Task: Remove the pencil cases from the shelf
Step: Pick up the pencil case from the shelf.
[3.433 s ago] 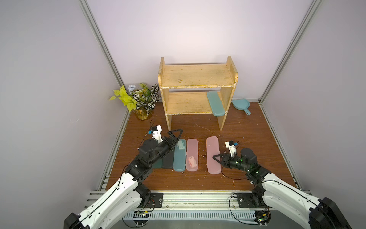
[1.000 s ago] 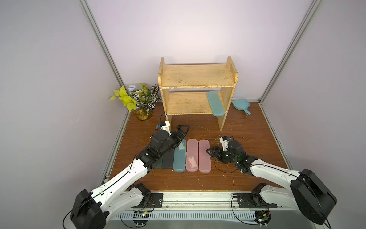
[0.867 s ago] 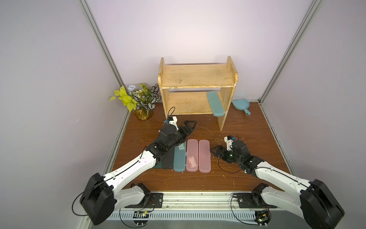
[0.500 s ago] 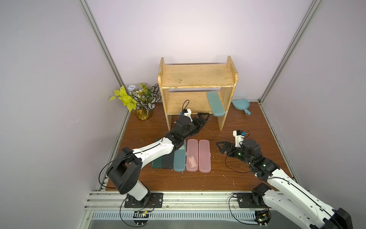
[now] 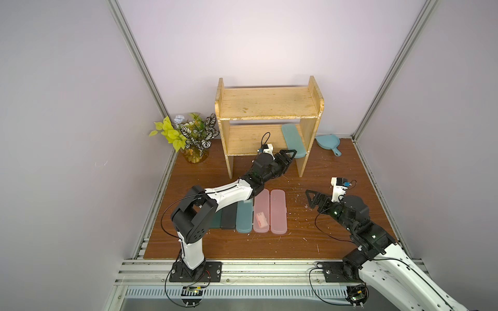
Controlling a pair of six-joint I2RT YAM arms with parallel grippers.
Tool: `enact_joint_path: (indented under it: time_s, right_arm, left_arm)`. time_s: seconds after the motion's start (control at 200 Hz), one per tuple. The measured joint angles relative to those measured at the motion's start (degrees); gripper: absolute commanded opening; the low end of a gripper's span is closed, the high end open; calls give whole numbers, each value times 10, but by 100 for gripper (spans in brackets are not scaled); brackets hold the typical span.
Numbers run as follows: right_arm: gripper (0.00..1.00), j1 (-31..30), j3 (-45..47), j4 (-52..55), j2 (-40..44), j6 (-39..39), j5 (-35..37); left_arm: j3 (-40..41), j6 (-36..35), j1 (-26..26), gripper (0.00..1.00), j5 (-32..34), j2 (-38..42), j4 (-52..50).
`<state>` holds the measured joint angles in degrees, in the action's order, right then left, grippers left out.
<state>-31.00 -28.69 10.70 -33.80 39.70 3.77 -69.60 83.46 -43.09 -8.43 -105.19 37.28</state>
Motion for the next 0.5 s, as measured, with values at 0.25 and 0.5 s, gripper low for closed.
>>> enact_joint_path:
  time_s: [0.25,0.5]
  right_arm:
    - [93,0,0,10,1,-8,8]
    - [93,1,0,25,15,-14,18]
  left_arm:
    - [-21,7,0,51,0,-33,15]
    - [-38,10,0,44,2,-54,17]
